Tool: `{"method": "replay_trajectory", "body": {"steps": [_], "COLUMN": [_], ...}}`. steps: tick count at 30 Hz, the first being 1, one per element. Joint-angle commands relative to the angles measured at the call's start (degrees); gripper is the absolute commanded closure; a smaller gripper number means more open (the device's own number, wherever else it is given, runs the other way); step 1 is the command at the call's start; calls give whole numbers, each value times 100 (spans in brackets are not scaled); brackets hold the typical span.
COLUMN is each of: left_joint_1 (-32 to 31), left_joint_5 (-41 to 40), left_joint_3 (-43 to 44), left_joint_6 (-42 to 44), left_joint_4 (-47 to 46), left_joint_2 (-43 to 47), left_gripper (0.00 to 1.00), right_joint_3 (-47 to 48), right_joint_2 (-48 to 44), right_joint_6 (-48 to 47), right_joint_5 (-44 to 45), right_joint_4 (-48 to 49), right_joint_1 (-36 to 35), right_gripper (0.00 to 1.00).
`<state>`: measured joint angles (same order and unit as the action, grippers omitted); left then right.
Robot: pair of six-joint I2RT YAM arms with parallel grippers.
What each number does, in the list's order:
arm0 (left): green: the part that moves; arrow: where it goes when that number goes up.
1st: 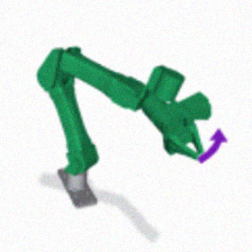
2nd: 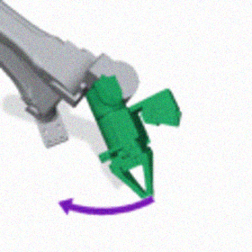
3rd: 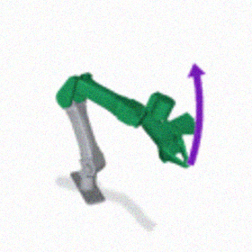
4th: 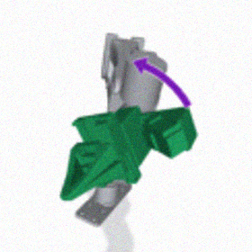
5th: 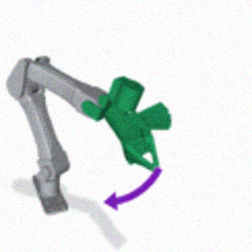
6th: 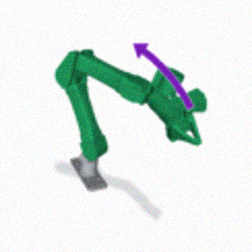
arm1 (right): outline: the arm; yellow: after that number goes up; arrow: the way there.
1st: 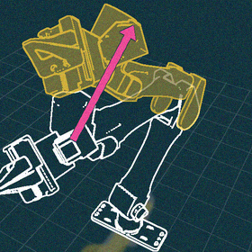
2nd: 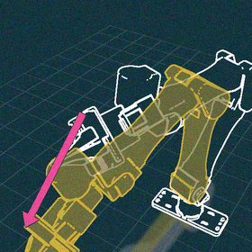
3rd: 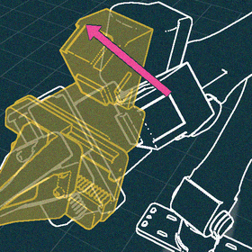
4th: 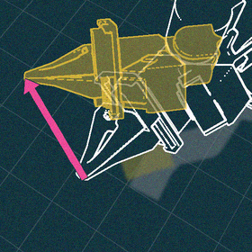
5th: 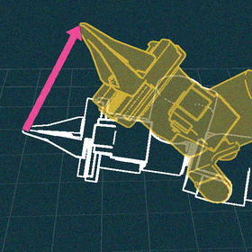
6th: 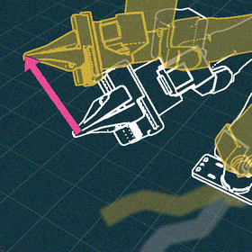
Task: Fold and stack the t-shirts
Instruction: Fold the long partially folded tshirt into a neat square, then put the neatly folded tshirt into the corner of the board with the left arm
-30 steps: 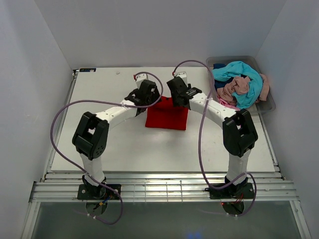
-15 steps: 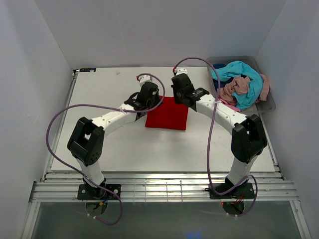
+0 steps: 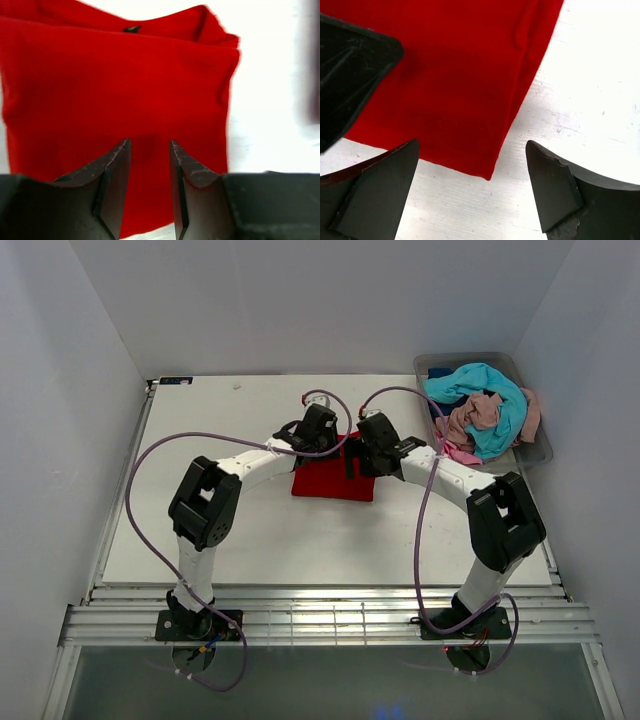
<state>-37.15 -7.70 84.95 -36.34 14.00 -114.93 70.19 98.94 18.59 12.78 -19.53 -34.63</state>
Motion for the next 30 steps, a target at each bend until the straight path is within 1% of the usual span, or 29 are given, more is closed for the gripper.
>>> {"method": "replay_trajectory", "body": {"steps": [1,2,4,5,8,9,11,12,13,14,15,17,18,21,22,23,25,28,29,30], "left_joint_1": [-3,-3,32,58,190,251,322,383,410,436,523,629,760,1076,1156,1235,1429,1684,1754,1842], "left_joint_5": [-510,-687,-1047,-1092,-1146,-1128,-1084,-1067,-1032,-970,-831,-602,-314,189,573,751,1251,1674,2015,2123], "left_joint_3": [172,32,-240,-485,-777,-978,-1199,-1391,-1489,-1586,-1717,-1797,-1789,-1824,-1911,-1955,-1991,-1938,-1938,-1964], "left_joint_6": [206,145,74,83,179,214,293,303,320,346,364,417,426,461,487,513,575,619,619,593], "left_joint_4": [533,612,578,534,525,499,359,323,253,174,51,-98,-108,-318,-432,-633,-758,-829,-863,-907], "left_joint_2": [50,233,514,786,1165,1427,1684,1937,2053,2141,2220,2256,2213,2037,1993,1966,1905,1703,1659,1606], "left_gripper": [53,55,54,48,30,29,27,26,25,25,22,21,21,20,20,20,19,19,19,19], "right_joint_3": [-198,-312,-383,-418,-463,-445,-358,-253,-182,-103,-15,292,398,784,1012,1127,1294,1488,1532,1541], "right_joint_2": [-427,-471,-577,-595,-621,-569,-463,-341,-262,-174,19,265,510,967,1083,1293,1452,1628,1655,1690], "right_joint_6": [145,154,136,119,22,5,-13,-22,-39,-40,-40,-48,-57,-83,-92,-110,-119,-93,-101,-101], "right_joint_5": [-231,-240,-258,-284,-503,-574,-671,-810,-864,-891,-934,-1031,-1136,-1216,-1207,-1207,-1129,-944,-909,-856], "right_joint_4": [370,397,441,441,599,625,643,669,678,679,661,626,574,442,380,319,196,73,-6,-42], "right_joint_1": [123,141,158,167,167,167,167,176,185,185,185,202,202,220,229,229,238,255,264,264], "right_gripper": [8,8,7,7,10,25,46,66,76,80,83,85,86,88,89,89,91,92,92,92]}}
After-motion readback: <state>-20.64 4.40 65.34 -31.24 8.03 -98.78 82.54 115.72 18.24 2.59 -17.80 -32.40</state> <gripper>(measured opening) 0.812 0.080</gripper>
